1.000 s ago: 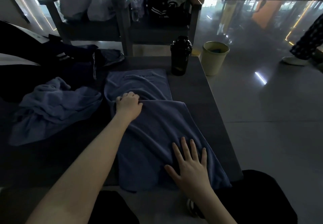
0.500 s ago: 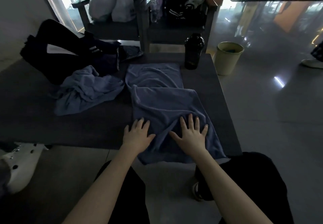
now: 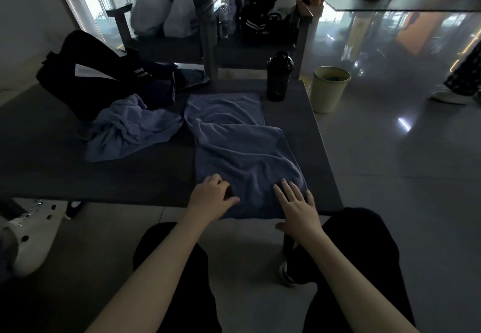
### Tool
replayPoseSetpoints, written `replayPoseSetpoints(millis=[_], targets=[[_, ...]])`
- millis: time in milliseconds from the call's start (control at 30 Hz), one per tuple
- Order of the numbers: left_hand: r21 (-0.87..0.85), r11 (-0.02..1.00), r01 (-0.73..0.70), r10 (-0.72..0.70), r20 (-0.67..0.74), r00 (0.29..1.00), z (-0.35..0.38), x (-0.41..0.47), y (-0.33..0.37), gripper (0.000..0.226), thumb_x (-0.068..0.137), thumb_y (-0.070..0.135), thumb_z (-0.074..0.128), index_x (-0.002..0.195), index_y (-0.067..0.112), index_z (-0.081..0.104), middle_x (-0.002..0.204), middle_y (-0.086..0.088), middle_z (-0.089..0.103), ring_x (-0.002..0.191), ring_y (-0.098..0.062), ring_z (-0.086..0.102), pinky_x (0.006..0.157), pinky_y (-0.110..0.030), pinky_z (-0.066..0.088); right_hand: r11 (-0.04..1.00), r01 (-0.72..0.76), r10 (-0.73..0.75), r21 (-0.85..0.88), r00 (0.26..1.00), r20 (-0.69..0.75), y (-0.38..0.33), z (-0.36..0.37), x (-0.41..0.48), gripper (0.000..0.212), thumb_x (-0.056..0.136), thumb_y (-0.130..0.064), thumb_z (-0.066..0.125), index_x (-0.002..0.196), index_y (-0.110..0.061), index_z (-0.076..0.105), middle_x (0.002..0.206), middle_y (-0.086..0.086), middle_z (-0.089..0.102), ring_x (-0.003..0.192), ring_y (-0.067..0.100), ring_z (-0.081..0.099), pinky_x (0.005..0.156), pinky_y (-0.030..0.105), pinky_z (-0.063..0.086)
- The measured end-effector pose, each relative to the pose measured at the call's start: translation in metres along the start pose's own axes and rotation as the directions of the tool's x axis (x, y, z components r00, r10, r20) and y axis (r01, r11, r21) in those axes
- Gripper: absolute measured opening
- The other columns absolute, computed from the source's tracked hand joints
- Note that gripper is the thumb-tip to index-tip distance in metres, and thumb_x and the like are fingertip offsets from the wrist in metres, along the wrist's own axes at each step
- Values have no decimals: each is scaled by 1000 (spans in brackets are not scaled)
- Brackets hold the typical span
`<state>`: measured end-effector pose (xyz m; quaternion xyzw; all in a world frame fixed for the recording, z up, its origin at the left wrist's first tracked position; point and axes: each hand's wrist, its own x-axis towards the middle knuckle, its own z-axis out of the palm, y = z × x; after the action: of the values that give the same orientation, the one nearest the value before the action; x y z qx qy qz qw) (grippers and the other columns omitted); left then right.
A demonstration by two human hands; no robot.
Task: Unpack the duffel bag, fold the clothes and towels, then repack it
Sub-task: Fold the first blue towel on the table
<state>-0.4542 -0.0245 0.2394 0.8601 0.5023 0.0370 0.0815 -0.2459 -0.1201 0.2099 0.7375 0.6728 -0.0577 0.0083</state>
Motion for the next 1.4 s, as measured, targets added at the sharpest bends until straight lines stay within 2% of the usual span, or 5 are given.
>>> replayPoseSetpoints(millis=[200, 400, 567, 933, 1400], targets=[[163, 983, -83, 61, 135, 989, 16, -23, -15, 102, 78, 50, 68, 152, 17, 7, 158, -1, 8, 146, -18, 9, 117, -35, 13, 997, 48, -30, 69, 971, -239, 4, 12, -3, 77, 50, 4, 82, 123, -9, 62, 125, 15, 62, 109, 35, 62, 83, 48, 53], [198, 980, -37, 11, 131, 991, 16, -26, -8, 100, 82, 48, 66, 152, 16, 2, 160, -1, 3, 147, -20, 4, 118, -39, 9, 950, 103, -42, 293, 977, -208, 9, -8, -15, 33, 83, -5, 60, 115, -5, 65, 127, 14, 59, 121, 32, 51, 97, 42, 44], [229, 973, 36, -81, 188, 979, 18, -29, 15, 113, 78, 66, 60, 151, 13, -7, 159, -11, -4, 146, -33, -1, 116, -51, 5, 875, -5, 110, 485, 976, -189, 8, -29, -21, 21, 88, -20, 54, 73, -8, 60, 68, 8, 60, 68, 31, 57, 60, 39, 43], [-114, 989, 97, -116, -174, 978, -4, -30, 11, 20, 92, 16, 48, 106, 10, 60, 113, -8, 56, 102, -27, 55, 80, -35, 44, 852, -23, 94, 524, 990, -109, 24, -37, -19, 17, 89, -17, 55, 89, -13, 72, 81, 8, 69, 80, 26, 63, 70, 39, 50], [-523, 807, 275, -240, 136, 961, -66, -38, -30, 18, 88, 29, 66, 80, 13, 66, 75, 3, 60, 71, -10, 55, 56, -20, 38, 790, -109, 214, 604, 971, -105, 35, -70, -30, 17, 84, -25, 66, 73, -12, 70, 66, 3, 64, 64, 18, 61, 57, 27, 49]])
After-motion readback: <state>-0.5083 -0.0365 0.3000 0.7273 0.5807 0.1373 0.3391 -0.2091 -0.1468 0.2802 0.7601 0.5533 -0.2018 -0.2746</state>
